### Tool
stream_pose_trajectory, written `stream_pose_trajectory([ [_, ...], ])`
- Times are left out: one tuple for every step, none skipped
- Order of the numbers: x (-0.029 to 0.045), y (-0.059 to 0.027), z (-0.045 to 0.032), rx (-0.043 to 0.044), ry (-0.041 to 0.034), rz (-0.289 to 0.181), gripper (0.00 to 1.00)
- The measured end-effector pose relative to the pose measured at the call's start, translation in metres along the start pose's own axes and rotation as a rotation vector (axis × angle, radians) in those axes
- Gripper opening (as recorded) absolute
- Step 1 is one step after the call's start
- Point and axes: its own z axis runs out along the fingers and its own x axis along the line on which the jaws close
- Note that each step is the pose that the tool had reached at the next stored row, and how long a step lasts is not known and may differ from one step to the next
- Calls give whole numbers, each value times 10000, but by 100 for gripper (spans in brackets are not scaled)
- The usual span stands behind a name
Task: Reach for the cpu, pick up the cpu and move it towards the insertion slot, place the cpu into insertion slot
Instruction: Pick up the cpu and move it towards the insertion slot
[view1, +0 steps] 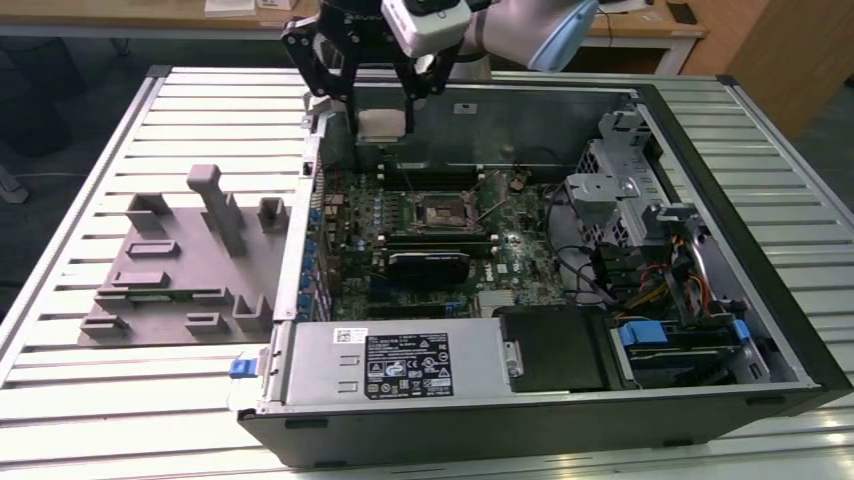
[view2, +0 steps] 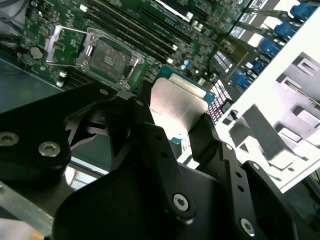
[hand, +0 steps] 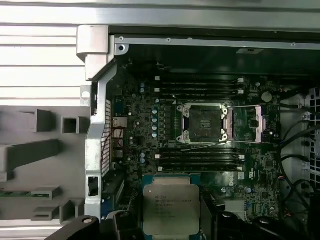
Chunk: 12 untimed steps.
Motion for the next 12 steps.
stream_pose_trajectory([
  [-21, 1, 1, 0, 0, 1, 54],
  [-40, 1, 2, 0, 0, 0, 54],
  [-59, 1, 3, 0, 1, 1, 54],
  [-79, 2, 5, 0, 1, 1, 54],
  [-102, 2, 6, 0, 2, 0, 54],
  [-125, 3, 7, 0, 2, 0, 54],
  [-146, 3, 9, 0, 2, 0, 54],
  [-166, 3, 10, 0, 2, 0, 54],
  [-185, 4, 12, -1, 2, 1, 54],
  [-201, 4, 15, -1, 3, 1, 54],
  [-217, 4, 20, 0, 4, 1, 54],
  [-233, 4, 27, 1, 5, 1, 54],
])
